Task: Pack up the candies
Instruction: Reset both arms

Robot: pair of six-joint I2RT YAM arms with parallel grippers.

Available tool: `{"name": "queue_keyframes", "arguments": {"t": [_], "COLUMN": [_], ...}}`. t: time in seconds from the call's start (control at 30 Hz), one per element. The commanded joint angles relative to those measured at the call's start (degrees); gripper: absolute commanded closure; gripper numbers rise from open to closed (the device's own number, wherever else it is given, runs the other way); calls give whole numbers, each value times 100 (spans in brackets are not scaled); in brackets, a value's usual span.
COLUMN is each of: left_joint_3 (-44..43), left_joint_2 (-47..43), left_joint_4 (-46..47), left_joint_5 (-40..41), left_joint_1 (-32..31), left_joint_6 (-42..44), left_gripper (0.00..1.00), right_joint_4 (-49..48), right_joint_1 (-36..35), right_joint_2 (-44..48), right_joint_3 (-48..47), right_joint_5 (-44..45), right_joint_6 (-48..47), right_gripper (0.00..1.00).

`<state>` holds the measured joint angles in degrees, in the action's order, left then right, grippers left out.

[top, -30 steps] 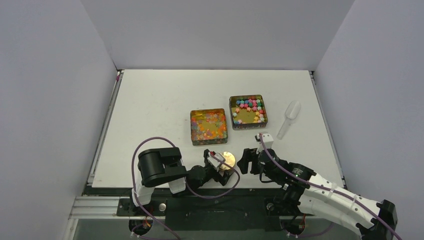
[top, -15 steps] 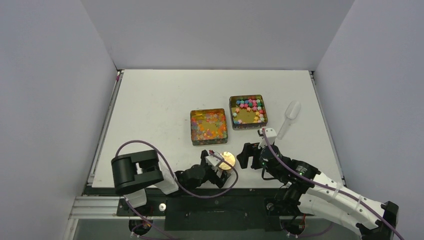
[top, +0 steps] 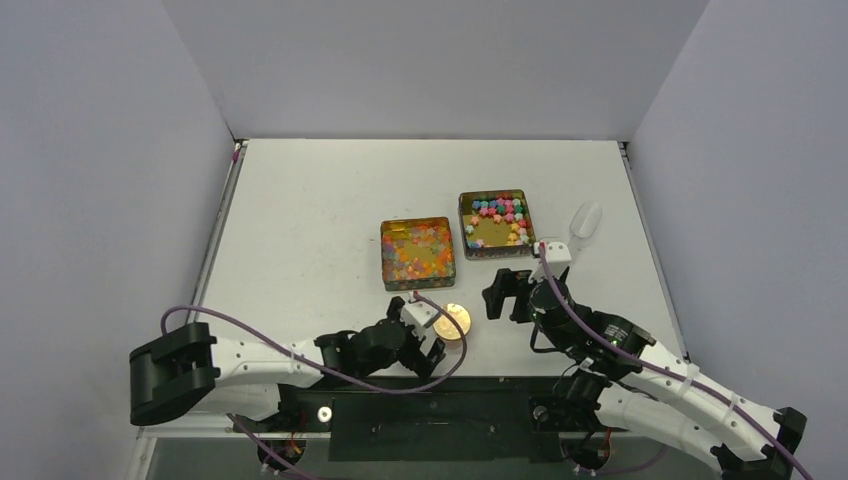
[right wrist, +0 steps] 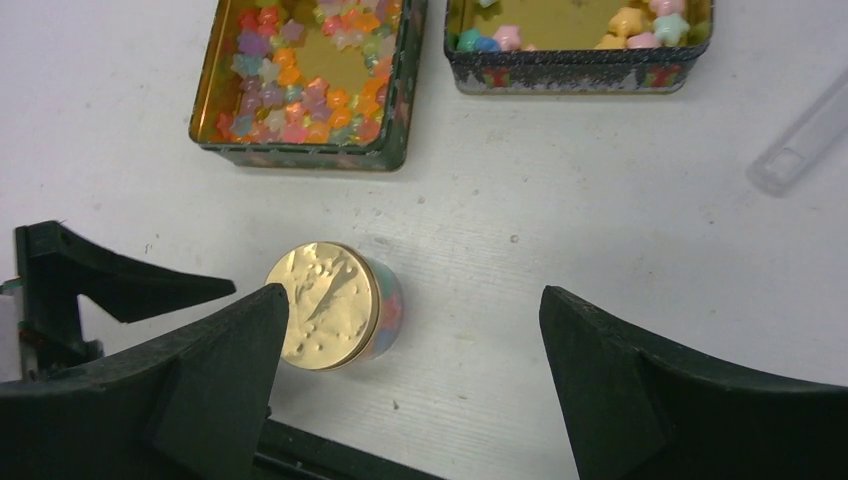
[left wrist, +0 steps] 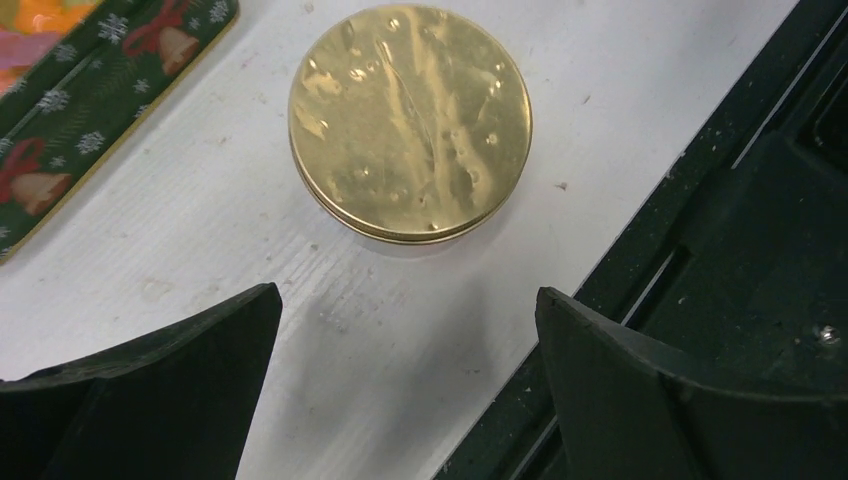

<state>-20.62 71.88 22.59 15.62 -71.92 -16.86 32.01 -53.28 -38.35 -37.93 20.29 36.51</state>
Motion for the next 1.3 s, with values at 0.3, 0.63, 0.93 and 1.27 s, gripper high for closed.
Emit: {"name": "queue_keyframes", "arguments": {"t": [0.3, 0.63, 0.93, 1.27], "left_joint_3": [-2900, -3776, -3236, -2604], "left_joint_2": [-1138, -1711, -2356, -2999], "left_joint_4": [-4997, -5699, -5156, -4657], "left_joint_5": [593, 364, -59, -639], "left_joint_1": [715, 2492, 4481, 5109], "left_joint_6": [-797, -497, -329, -228], "left_gripper": [4, 4, 4, 4], "right_joint_4": [1106, 1119, 219, -563], "right_joint_1": [45, 1271, 2831, 3289], "right_joint_2": [-507, -550, -676, 556], "right_joint_3": [-1426, -1750, -1312, -262], "right_joint_5": [2037, 2058, 864, 5], "right_joint_6": [402, 5, -559, -989], "right_gripper": [7, 6, 2, 1]}}
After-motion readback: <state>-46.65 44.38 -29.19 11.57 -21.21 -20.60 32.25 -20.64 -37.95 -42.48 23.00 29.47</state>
